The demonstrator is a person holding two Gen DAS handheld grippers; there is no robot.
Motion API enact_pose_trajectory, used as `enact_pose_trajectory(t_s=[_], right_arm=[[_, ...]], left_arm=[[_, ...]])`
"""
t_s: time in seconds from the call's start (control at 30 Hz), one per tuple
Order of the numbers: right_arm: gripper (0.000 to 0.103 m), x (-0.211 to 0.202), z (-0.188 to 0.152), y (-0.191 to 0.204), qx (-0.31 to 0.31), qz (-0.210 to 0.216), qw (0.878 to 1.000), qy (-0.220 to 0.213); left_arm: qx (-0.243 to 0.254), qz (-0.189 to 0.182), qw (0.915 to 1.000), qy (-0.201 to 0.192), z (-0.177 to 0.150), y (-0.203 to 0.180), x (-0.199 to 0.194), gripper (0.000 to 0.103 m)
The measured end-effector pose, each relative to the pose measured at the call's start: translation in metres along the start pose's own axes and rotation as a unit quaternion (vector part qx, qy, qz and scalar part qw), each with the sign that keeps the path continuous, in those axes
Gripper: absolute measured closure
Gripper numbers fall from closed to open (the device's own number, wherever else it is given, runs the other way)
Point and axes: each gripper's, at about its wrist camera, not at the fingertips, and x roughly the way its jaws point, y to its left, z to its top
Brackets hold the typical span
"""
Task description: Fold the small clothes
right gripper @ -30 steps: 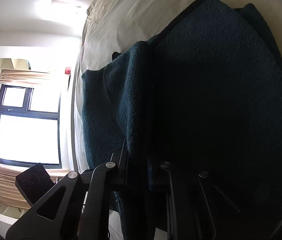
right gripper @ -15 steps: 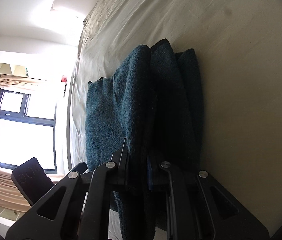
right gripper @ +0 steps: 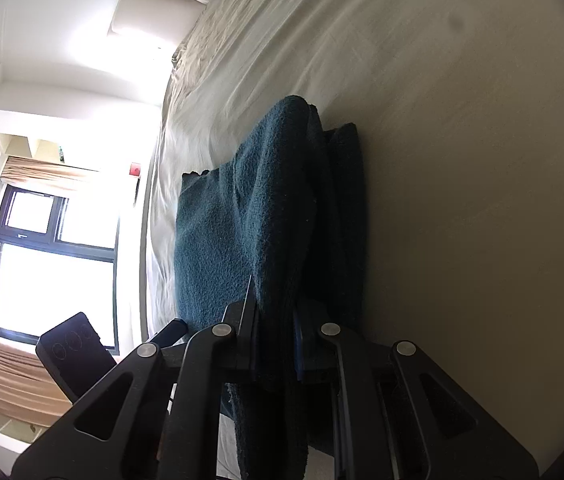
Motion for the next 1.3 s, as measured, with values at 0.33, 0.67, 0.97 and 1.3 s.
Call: enact_pose_trajectory(t_s=[0.33, 0.67, 0.97, 1.3], right_arm=[[0.084, -0.03, -0.012, -0.031, 0.062, 0.059, 0.996, -0.035], [0.05, -0.058, -0.078, 0.016, -0.015, -0.005, 1.0, -0.026], [0.098, -0.056, -0.085, -0.017, 0.045, 0.007, 0.998, -0.041], [0.099, -0.077, -0.101, -0.055, 0.06, 0.072, 0.994, -0.049]], left_arm=[[0.016, 0.015, 0.9998, 0.0, -0.007, 0.004, 0.012, 0.034], [0.02, 0.024, 0.9995, -0.003, -0.014, -0.004, 0.014, 0.029], [0.022, 0.022, 0.9995, 0.0, -0.022, -0.005, 0.014, 0.028], [0.044, 0.028, 0.9986, -0.002, -0.032, -0.01, 0.013, 0.026]])
